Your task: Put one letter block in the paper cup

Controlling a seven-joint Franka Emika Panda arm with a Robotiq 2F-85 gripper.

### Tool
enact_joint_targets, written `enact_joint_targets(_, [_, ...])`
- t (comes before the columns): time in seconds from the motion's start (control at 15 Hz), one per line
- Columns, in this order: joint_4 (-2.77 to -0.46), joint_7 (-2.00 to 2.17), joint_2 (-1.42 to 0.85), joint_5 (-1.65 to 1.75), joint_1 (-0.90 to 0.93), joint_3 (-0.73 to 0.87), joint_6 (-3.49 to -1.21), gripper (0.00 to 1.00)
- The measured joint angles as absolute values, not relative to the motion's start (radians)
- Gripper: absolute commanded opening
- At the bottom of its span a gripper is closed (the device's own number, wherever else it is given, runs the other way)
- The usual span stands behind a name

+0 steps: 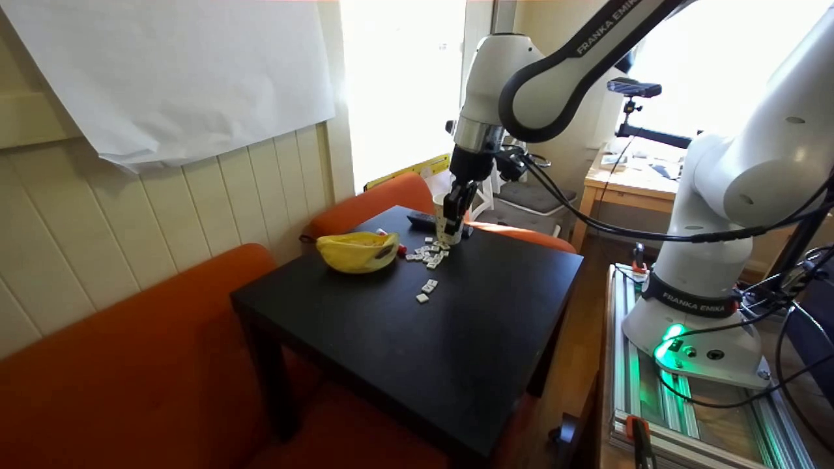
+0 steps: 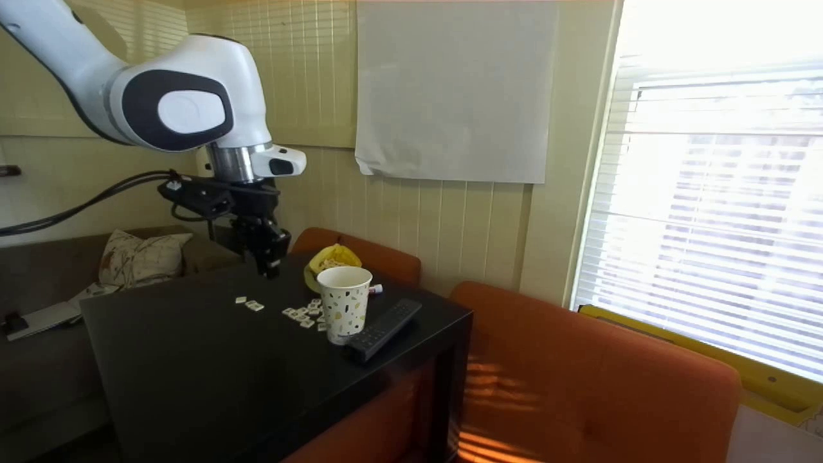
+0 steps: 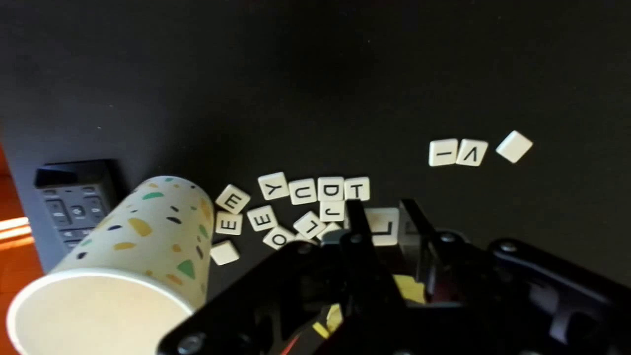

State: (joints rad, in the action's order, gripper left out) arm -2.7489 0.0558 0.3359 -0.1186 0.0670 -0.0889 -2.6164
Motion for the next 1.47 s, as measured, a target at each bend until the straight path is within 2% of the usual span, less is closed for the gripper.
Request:
enact_joint_targets(0.4, [-2.74,0.299,0.436,0.055,-0.08,-0.142,-2.636,0.05])
enact_joint_targets(0.93, [-2.744,0.531,0.448,0.272,-0.277,-0.244,-2.629,0.08])
enact_joint_targets(1.0, [-2.744,0.555,0.446,0.294,-0.293,-0.256,-2.63,0.47])
enact_joint_targets(1.07, [-2.745,0.578,0.443,0.316,-0.306,-0.266,-2.636,0.47])
enact_joint_targets(1.47, [-2.745,0.709,0.413,0.437,-0.365,-0.315,-2.729,0.89])
